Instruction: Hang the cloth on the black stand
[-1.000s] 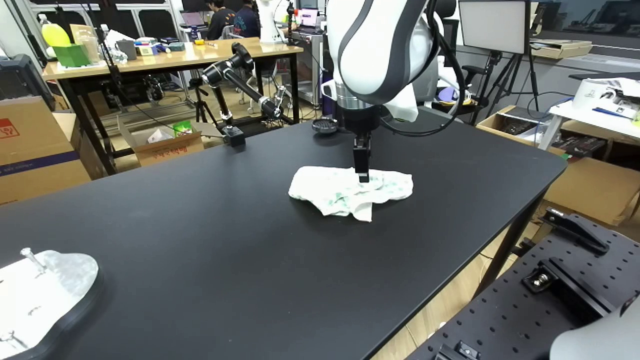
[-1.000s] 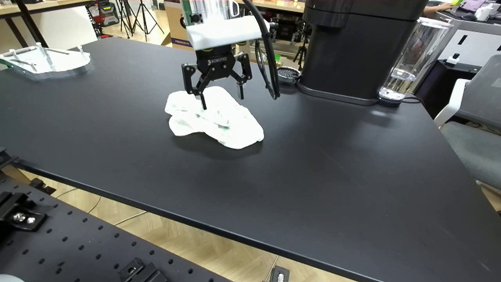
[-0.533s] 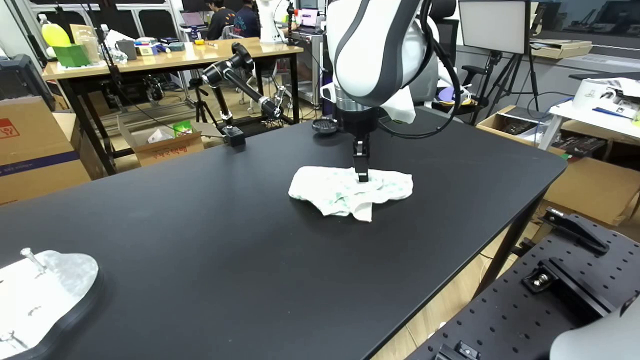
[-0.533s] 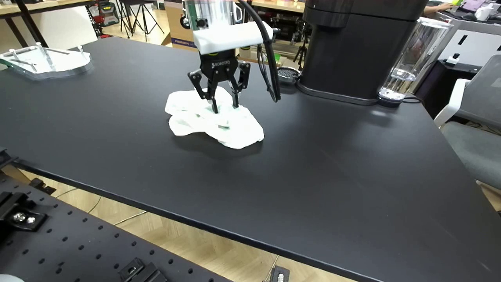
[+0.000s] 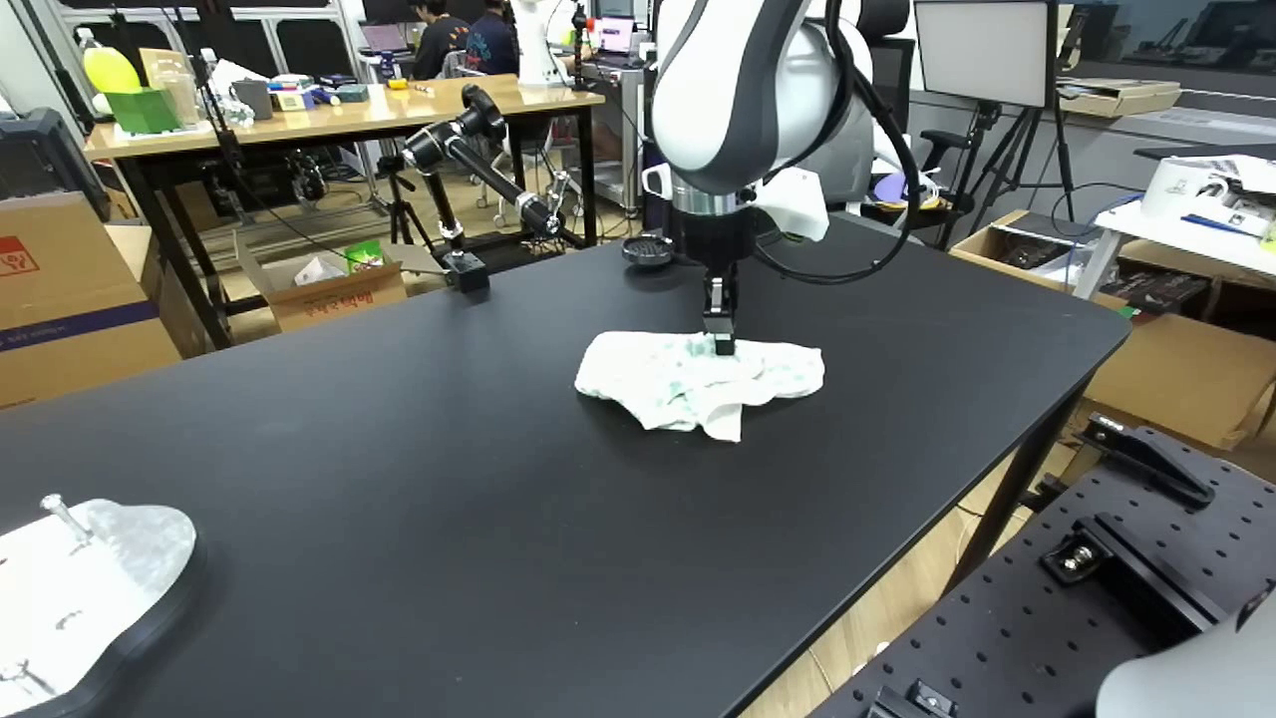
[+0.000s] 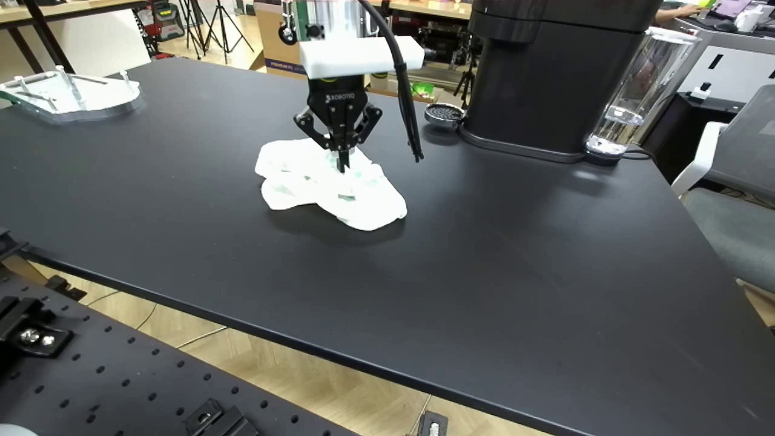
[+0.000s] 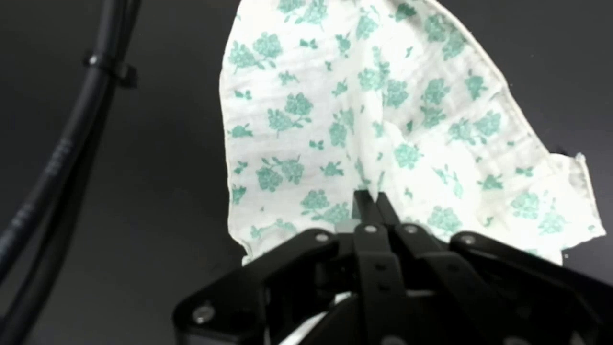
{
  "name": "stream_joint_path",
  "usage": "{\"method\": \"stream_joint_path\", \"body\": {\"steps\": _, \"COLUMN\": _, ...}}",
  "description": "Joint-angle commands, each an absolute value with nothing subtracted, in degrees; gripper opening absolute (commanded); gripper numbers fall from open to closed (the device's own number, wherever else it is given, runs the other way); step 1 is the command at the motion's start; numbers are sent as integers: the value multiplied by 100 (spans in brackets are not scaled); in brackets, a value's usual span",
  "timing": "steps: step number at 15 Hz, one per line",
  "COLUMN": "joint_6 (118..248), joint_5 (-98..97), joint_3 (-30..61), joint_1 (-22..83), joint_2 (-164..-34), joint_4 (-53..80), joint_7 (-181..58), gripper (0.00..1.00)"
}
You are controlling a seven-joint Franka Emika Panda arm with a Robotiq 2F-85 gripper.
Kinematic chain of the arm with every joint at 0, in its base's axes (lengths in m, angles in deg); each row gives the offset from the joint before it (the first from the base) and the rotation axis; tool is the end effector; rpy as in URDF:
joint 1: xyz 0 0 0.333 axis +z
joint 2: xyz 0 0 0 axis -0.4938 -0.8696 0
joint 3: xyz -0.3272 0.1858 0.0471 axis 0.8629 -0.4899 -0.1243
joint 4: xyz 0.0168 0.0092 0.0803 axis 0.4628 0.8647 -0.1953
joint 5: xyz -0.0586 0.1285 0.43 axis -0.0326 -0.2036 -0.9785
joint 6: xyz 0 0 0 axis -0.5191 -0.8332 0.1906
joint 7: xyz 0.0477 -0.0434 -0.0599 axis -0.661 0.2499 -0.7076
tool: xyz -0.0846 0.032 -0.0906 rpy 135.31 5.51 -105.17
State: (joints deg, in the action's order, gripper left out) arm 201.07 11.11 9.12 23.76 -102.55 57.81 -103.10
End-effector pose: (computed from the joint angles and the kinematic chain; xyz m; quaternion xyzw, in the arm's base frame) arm 0.5377 -0.0277 0.1541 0.9181 0.3920 -0.0466 0.0351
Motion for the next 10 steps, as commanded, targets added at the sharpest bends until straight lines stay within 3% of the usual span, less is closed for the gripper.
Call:
{"method": "stream_joint_path", "body": {"steps": 1, "joint_6": 19478, "joint_5": 686, "joint_3": 782, "joint_1": 2243, "joint_2": -9959, "joint_4": 5620, "joint_7": -10495, "gripper": 0}}
{"method": "stream_joint_path", "body": {"steps": 10, "joint_6": 17128, "joint_5": -1, "joint_3": 868, "joint_1": 2648, "joint_2": -8704, "joint_4": 4645, "joint_7": -9490, "gripper": 0}}
